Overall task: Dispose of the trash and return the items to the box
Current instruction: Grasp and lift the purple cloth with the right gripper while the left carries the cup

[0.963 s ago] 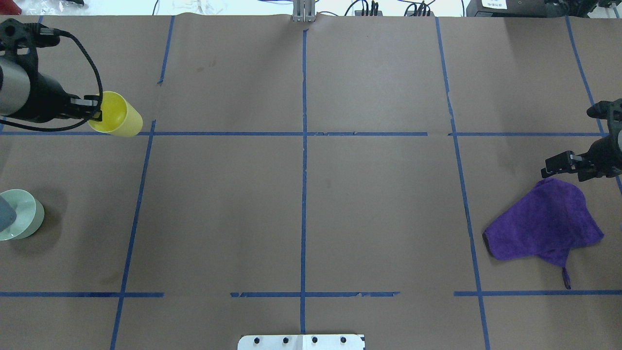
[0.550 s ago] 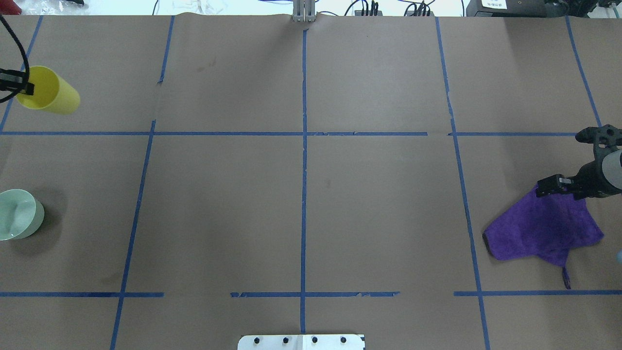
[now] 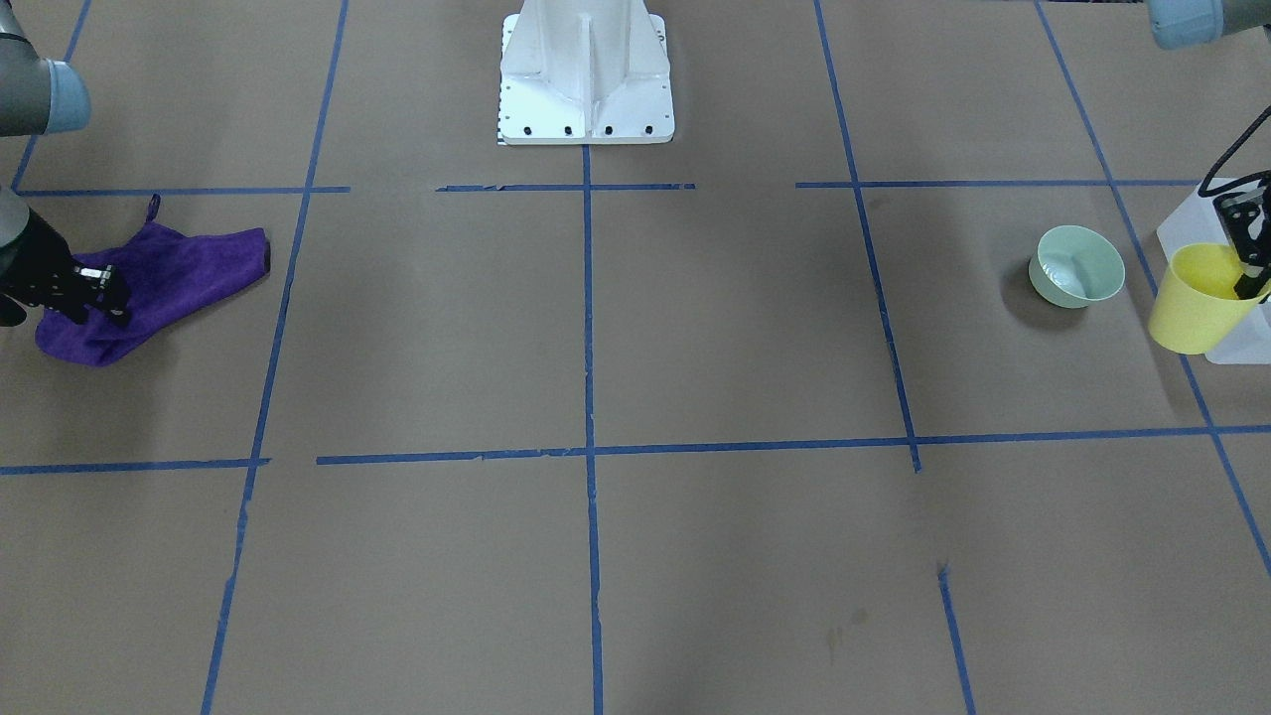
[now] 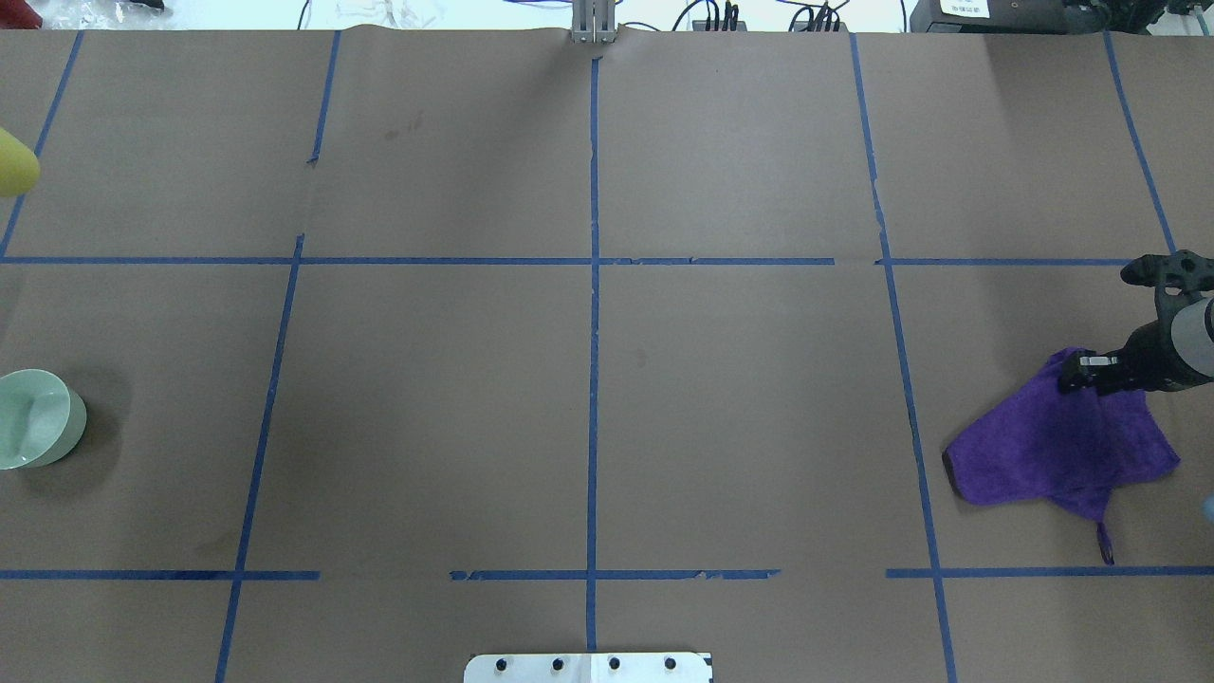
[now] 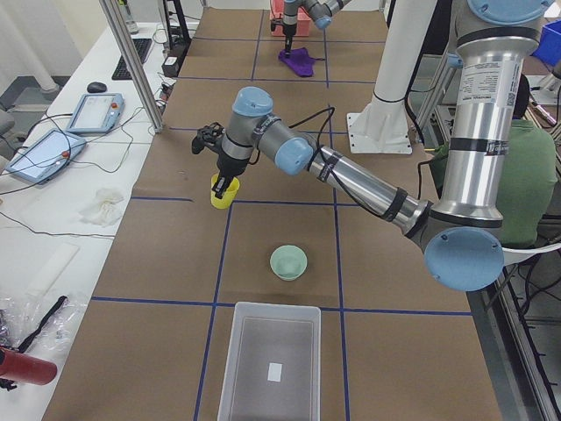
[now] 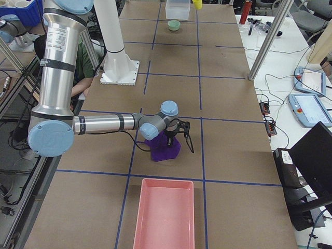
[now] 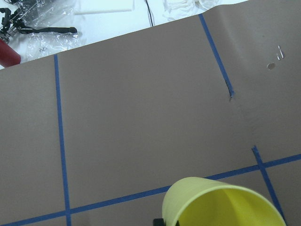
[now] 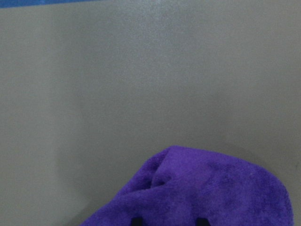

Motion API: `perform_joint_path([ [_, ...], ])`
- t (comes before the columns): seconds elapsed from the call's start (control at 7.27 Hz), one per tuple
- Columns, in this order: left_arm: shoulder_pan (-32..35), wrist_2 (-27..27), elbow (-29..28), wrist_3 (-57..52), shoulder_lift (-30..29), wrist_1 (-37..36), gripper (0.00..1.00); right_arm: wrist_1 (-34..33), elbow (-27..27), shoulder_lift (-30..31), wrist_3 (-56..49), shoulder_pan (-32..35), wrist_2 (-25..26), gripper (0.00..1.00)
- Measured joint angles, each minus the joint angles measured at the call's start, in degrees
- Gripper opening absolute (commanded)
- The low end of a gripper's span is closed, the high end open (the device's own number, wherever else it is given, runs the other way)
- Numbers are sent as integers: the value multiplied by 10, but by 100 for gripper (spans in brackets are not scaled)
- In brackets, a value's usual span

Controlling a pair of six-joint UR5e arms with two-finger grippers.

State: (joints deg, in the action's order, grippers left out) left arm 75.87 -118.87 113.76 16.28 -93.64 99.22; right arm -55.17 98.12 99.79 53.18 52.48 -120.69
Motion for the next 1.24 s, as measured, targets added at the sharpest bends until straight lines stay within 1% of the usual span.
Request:
perform_joint_path([
  [0.28, 51, 0, -37, -93, 2, 0, 0, 0, 2, -2, 0, 10, -4, 0],
  [0.55, 99, 0, -77, -176, 5, 2, 0, -2, 22, -1, -1, 33, -18, 0],
  [0.69, 117, -1, -97, -208, 6, 3, 0, -3, 36, -1, -1, 60, -41, 0],
  [0.83, 130, 0, -116, -229, 7, 4, 0, -3, 50, -1, -2, 99, -81, 0],
  [0.96, 137, 0, -133, -239, 15, 5, 0, -4, 63, -1, -3, 143, -132, 0],
  [1.1, 140, -1, -145, -242, 29, 8, 0, -4, 74, 0, -3, 175, -167, 0],
  [1.24, 141, -10, -156, -241, 45, 8, 0, -4, 88, 3, -4, 199, -187, 0],
])
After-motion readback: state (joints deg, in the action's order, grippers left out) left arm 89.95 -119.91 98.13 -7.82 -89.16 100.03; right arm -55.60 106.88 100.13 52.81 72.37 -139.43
